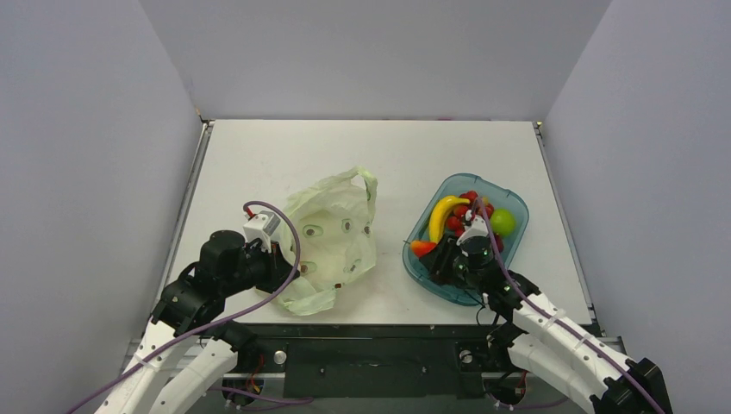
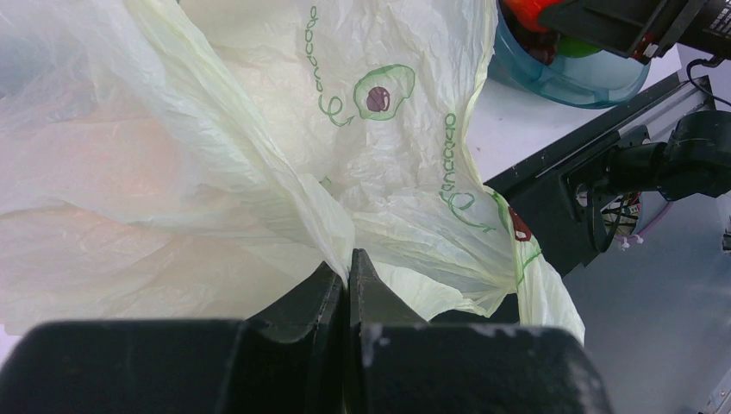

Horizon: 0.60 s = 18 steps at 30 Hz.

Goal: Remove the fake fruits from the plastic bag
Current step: Place the fake fruit in the bin.

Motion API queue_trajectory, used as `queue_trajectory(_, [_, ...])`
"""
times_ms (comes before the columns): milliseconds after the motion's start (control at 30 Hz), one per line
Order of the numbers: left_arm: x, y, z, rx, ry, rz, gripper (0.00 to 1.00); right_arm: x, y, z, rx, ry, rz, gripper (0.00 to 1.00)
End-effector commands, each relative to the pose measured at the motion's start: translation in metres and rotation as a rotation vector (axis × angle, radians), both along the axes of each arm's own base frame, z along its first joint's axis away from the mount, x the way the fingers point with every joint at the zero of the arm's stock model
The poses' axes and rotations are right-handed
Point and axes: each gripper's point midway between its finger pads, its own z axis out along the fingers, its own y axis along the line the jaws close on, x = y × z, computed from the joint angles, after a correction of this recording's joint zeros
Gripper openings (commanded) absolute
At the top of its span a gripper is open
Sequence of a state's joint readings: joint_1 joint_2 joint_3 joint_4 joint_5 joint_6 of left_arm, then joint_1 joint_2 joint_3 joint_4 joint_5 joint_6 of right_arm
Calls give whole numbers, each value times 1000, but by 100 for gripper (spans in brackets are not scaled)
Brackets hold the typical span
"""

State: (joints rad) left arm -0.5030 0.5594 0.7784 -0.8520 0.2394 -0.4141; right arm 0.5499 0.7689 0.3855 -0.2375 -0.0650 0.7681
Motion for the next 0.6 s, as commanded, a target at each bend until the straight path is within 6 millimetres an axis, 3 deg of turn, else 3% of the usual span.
queue_trajectory(0, [8, -5, 10, -27, -54, -6, 0, -4, 28, 19, 138, -43, 48, 18])
queue_trajectory(267, [7, -5, 10, -28, -55, -9, 0, -5, 13, 21, 68, -67, 8, 58])
queue_trajectory(400, [7, -5, 10, -28, -54, -11, 0, -6, 8, 23, 50, -82, 6, 71])
queue_trajectory(567, [8, -6, 9, -26, -46, -12, 0, -3, 0, 31, 14, -115, -18, 73])
